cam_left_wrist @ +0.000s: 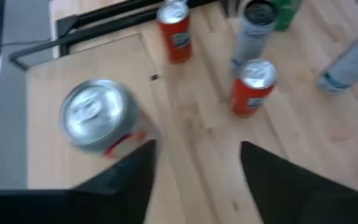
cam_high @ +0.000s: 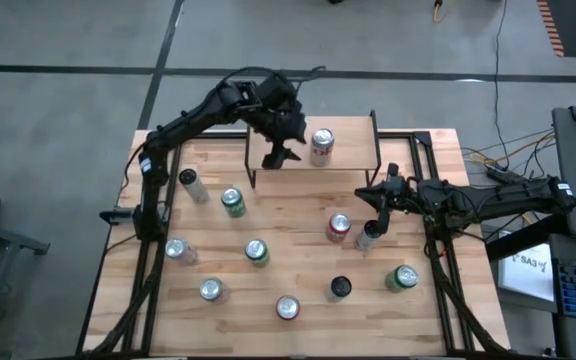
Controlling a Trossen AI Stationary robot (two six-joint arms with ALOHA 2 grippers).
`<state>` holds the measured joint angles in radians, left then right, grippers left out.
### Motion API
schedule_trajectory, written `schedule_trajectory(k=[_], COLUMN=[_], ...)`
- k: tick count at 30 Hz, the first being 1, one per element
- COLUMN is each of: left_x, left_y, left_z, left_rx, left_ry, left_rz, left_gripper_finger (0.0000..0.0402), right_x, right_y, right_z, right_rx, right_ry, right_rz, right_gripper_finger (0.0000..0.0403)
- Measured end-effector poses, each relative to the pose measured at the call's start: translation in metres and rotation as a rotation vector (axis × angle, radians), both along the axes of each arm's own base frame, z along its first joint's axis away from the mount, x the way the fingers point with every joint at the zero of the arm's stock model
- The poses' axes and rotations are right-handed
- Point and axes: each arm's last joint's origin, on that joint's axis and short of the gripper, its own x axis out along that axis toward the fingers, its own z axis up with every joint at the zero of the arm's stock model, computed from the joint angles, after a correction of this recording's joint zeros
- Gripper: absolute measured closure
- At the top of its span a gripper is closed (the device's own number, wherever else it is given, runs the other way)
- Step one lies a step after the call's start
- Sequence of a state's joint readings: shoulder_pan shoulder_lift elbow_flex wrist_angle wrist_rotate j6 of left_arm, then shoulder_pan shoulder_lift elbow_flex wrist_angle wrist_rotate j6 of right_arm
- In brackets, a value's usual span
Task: Place canned beverage on shelf
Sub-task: Put the top white red soda can on the shelf
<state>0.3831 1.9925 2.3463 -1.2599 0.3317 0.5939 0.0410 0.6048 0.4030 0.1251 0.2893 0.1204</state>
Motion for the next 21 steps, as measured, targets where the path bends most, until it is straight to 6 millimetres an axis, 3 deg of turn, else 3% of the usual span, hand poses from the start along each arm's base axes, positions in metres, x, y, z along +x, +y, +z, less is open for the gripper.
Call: schedule_trajectory(k=[6,8,15,21], left_x=[-0.015,-0.023,-0.048,-0.064], left_y=[-0.02,-0.023,-0.034,-0.044], left_z=[0.003,0.005,-0.003,-0.029], left_rx=[-0.063,-0.089,-0.121,-0.114], left_ry=[0.094,0.109,0.065,-0.116], left_rz=[0.003,0.026,0.095,0.174], left_gripper_finger=[0.0359,0.0389,0.0399,0.0401], right_x=[0.0,0.0,0.0,0.001], right_y=[0.0,0.0,0.0,0.0], right_z=[0.002,0.002,0.002,0.007], right_rx=[0.001,0.0,-0.006,-0.021], right_ry=[-0.022,-0.022,-0.021,-0.065], right_rz=[0.0,0.0,0.0,-0.01], right_gripper_finger=[0.038,0.038,0.0381,0.038])
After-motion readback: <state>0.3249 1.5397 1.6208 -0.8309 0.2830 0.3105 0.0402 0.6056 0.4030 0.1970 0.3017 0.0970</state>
